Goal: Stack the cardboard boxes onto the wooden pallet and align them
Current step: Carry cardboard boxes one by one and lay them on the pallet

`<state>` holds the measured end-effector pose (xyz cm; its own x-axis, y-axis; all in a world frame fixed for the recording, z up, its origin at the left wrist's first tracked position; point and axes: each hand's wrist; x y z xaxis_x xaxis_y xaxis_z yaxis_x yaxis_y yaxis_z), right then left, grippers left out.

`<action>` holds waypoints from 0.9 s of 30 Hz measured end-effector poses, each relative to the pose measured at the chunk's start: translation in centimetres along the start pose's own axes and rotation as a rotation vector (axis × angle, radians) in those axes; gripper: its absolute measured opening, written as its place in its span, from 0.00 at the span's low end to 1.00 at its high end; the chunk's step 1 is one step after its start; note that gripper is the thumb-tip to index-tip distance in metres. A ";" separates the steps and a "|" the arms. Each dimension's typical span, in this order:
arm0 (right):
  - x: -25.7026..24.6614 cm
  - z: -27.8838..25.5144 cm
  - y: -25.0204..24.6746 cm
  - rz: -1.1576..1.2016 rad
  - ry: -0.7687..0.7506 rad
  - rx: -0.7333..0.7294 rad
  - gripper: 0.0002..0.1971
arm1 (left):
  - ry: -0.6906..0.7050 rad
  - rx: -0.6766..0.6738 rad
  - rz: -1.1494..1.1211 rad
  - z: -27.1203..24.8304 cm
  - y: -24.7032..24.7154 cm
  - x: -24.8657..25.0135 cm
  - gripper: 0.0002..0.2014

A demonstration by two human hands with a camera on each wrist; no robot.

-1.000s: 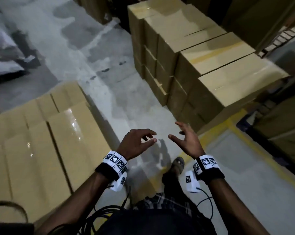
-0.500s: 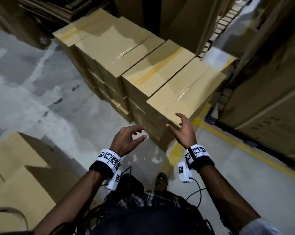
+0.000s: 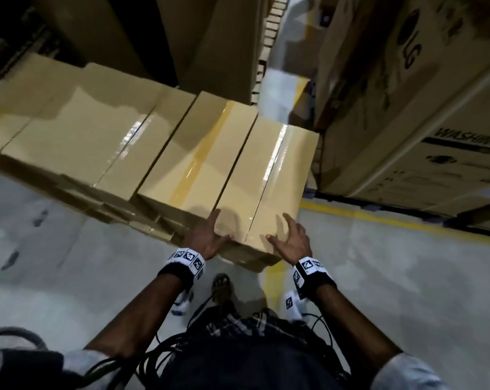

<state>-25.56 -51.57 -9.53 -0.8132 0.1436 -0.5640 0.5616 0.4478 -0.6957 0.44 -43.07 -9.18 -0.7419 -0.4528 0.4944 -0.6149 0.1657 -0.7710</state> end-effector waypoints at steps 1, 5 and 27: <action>-0.1 0.2 0.5 0.012 0.028 -0.027 0.44 | 0.005 -0.043 -0.012 0.9 0.1 -0.2 0.46; -0.6 0.3 2.0 0.055 0.084 -0.086 0.47 | 0.057 -0.158 -0.001 3.2 0.8 -0.9 0.44; 2.1 0.5 -2.5 0.213 0.154 -0.067 0.47 | 0.137 -0.296 0.127 3.3 2.2 3.4 0.49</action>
<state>-28.60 -52.79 -9.21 -0.6945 0.3714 -0.6163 0.7152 0.4496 -0.5351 -2.50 -47.12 -10.51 -0.8341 -0.2941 0.4667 -0.5514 0.4694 -0.6896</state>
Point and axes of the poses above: each hand's wrist, its own z-axis towards the middle knuckle, its own y-axis out of the palm, x = y × z, and after that the axes turned 3 degrees about x, right-handed
